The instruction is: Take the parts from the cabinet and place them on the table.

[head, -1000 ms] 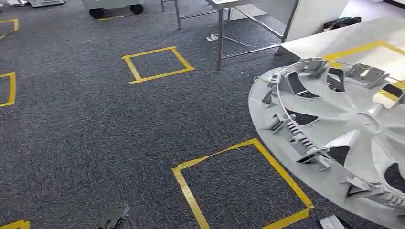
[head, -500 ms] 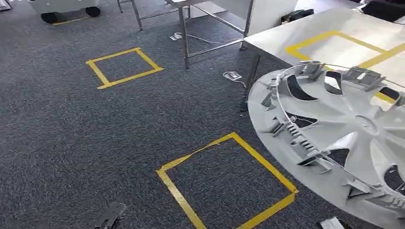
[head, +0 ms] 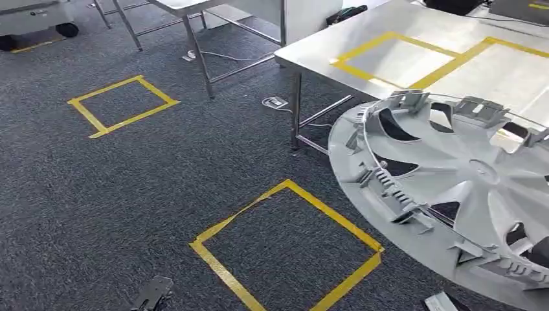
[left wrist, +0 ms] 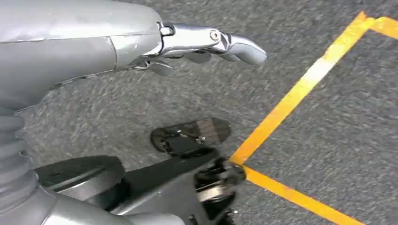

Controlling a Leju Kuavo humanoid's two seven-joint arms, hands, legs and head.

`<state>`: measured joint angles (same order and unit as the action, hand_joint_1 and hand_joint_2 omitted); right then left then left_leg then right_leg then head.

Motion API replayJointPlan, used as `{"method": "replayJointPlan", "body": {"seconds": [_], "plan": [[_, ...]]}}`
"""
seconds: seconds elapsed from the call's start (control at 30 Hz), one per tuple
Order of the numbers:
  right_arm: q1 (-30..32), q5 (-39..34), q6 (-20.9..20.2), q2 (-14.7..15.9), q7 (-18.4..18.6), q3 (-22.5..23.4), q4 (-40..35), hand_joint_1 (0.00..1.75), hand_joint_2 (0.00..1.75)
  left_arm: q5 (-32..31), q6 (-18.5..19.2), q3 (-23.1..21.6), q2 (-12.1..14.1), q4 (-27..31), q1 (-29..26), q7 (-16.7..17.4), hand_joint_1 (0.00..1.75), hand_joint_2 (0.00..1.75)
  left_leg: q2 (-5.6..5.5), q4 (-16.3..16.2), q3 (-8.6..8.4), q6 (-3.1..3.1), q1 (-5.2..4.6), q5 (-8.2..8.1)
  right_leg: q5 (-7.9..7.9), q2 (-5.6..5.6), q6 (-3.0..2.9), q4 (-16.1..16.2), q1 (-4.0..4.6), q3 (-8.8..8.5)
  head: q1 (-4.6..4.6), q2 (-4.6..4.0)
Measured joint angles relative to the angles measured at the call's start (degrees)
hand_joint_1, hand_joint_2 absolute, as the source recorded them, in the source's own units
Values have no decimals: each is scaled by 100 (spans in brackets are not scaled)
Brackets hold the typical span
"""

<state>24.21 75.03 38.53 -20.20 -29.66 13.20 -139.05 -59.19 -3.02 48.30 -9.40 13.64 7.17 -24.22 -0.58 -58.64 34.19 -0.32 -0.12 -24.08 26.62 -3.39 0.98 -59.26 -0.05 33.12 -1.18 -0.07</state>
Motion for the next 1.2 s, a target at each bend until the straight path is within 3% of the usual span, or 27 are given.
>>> {"method": "replayJointPlan", "body": {"seconds": [0.07,0.13,0.2,0.23,0.3,0.33,0.37,0.4,0.47,0.5,0.53,0.57,0.63,0.67,0.7,0.73,0.8,0.83,0.87,0.9,0.93,1.0,1.03,1.07,1.1,1.13,1.2], "plan": [[10,2,0,0,0,-13,7,175,175,0,0,-2,-4,0,14,0,0,175,3,143,-46,-13,-3,-98,3,-25,57,61,-16,16,-7,0],[22,4,0,0,-2,-17,7,175,175,2,0,0,-4,0,10,0,0,175,7,197,-105,51,7,-113,-17,-3,119,44,-10,-46,0,0],[19,20,0,0,-2,-24,11,175,175,7,-9,2,0,0,4,0,0,175,9,214,-224,125,23,-148,135,186,149,-204,-2,51,-24,0],[20,33,0,0,-2,-33,17,175,175,4,-7,2,0,0,7,0,0,175,12,213,-256,145,16,-186,279,229,161,-577,-3,244,-35,0],[26,39,0,0,-4,-48,39,175,175,7,0,2,2,0,-7,0,0,175,48,213,-326,156,7,-265,622,270,198,-1516,-7,808,-31,0],[41,46,0,0,-9,-59,57,175,175,13,7,2,4,0,-19,0,0,175,54,212,-379,155,8,-306,653,280,213,-1764,-12,1002,-24,0],[71,63,0,0,-17,-74,74,175,175,15,18,2,9,0,-27,0,0,175,54,212,-444,150,9,-356,526,288,227,-1717,-25,1050,-28,0],[93,70,0,0,-24,-81,90,175,175,20,22,2,13,0,-29,0,0,175,52,212,-520,139,11,-408,282,294,236,-1449,-40,976,-28,0],[108,77,0,0,-35,-87,114,175,175,24,28,2,13,0,-28,0,0,175,52,212,-704,103,17,-543,-325,323,239,-477,-78,614,-28,0],[115,68,0,0,-41,-105,139,175,175,39,28,2,22,0,-35,0,0,175,59,220,-729,57,6,-618,-455,373,254,-221,-71,506,-27,0],[119,68,0,0,-50,-125,166,175,175,46,28,2,28,0,-15,0,0,175,57,199,-755,20,-4,-652,-213,398,187,-50,-28,513,-22,0],[135,66,0,0,-57,-140,177,175,175,48,28,2,33,0,-13,0,0,175,78,224,-747,-20,1,-682,-281,379,111,-105,-11,443,-6,0],[185,79,0,0,-57,-164,197,175,175,59,26,4,20,0,-8,0,0,175,96,235,-832,-60,18,-684,-240,349,31,-104,13,428,-13,0],[217,90,2,-2,-59,-173,201,175,175,59,28,4,20,0,6,0,0,175,96,62,-736,-101,23,-634,-226,319,-11,-70,-21,341,7,2],[238,103,2,-2,-48,-181,210,175,175,55,24,2,20,0,14,-2,0,175,87,-337,-494,-126,24,-489,-193,323,-49,-43,-27,287,0,0],[251,118,0,-4,7,-201,236,175,175,55,15,4,17,0,15,-4,0,175,85,-801,-171,-140,23,-505,-154,324,-88,-11,-29,229,20,0],[302,127,0,-11,182,-265,319,175,175,52,9,4,15,0,-17,-4,0,175,84,-1520,429,-158,25,-872,-66,296,-118,21,-28,104,20,0],[309,125,0,-13,212,-269,371,175,175,55,-6,4,17,0,-36,-4,0,175,82,-1687,653,-161,23,-1081,-3,269,-121,23,-28,26,26,0],[311,122,0,-15,223,-269,418,175,175,55,-18,4,22,0,-45,-4,0,175,82,-1674,781,-156,23,-1185,60,244,-122,23,-28,-66,22,0],[329,122,0,-15,238,-269,465,175,175,55,-22,4,26,0,-45,-2,0,175,81,-1565,830,-147,22,-1162,135,226,-119,25,-28,-174,26,0],[356,116,0,-15,238,-269,503,175,175,57,-24,4,31,0,-44,-2,0,175,81,-1290,790,-130,16,-948,216,214,-110,27,-30,-290,22,0],[386,83,0,-15,238,-273,622,175,175,59,-22,4,50,0,-49,-2,0,175,82,-483,595,-88,7,-121,371,202,-79,39,-34,-462,24,0],[387,63,0,-15,238,-275,669,175,175,61,-22,4,55,0,-57,-4,0,175,80,-133,579,-63,-5,196,454,185,-33,7,-10,-557,28,0],[396,63,0,-15,238,-275,704,175,175,65,-13,4,55,0,-49,-4,0,175,68,26,535,-56,-7,123,543,164,3,14,6,-530,77,0],[404,76,0,-17,240,-289,739,175,175,68,-7,4,55,0,-45,-4,0,175,58,37,503,-46,-16,107,628,166,27,106,10,-594,35,0],[424,79,0,-17,240,-297,776,175,175,74,-4,4,55,0,-41,-13,0,175,50,86,467,-21,-4,91,512,177,73,28,10,-703,46,2],[433,76,0,-17,234,-304,835,175,175,81,2,4,48,0,-34,-15,0,175,41,95,281,82,19,178,676,205,139,52,0,-819,31,4]]}}
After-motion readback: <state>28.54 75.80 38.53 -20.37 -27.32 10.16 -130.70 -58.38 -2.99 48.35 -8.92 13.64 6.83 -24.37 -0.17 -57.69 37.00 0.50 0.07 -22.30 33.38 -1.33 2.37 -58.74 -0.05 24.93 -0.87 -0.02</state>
